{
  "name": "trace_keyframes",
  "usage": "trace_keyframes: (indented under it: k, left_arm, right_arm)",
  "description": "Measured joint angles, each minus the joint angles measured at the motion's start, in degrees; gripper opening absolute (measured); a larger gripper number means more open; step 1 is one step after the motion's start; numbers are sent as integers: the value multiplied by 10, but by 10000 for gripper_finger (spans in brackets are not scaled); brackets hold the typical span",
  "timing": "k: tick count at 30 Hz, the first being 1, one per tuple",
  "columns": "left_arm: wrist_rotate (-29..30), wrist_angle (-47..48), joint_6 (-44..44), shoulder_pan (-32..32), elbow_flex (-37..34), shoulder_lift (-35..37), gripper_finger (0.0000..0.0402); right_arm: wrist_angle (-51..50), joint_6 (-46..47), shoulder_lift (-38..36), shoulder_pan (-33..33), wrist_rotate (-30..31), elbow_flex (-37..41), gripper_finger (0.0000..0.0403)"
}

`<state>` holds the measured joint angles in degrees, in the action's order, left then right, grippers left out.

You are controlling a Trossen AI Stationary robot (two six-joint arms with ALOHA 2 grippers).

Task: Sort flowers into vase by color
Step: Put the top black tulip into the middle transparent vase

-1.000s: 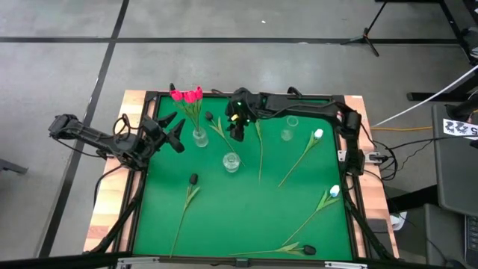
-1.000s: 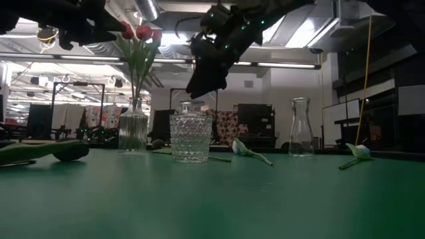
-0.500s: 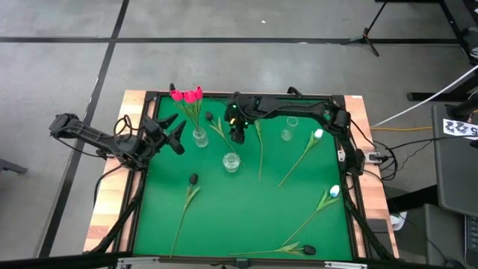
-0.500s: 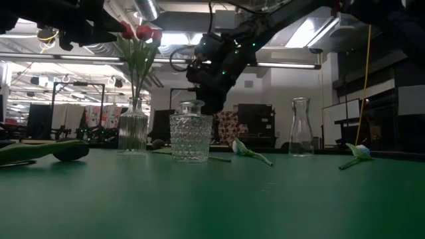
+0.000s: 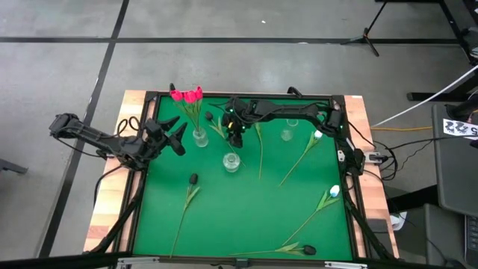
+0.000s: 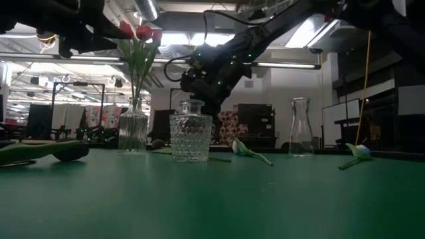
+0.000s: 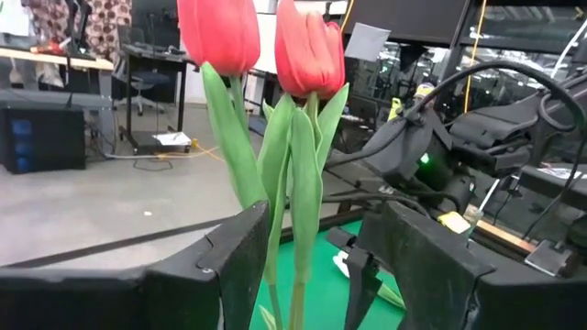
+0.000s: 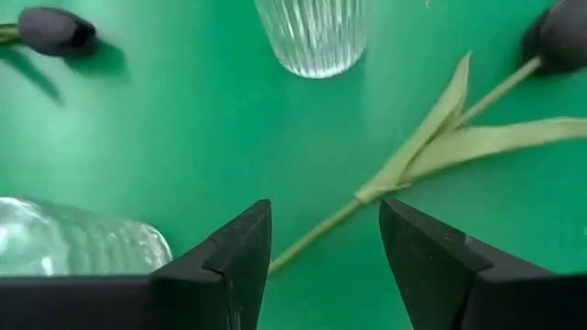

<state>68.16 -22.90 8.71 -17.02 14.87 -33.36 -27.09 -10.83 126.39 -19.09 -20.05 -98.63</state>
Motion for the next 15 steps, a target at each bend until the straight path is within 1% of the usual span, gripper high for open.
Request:
trace_keyframes:
  k: [10,15]
  left_arm:
    - [0,0,2,0,0,0,210]
    - [0,1,2,0,0,0,210]
  right_arm:
    - [9,-14,15,8,51,0,202]
    - [19,-15,15,11,55,0,202]
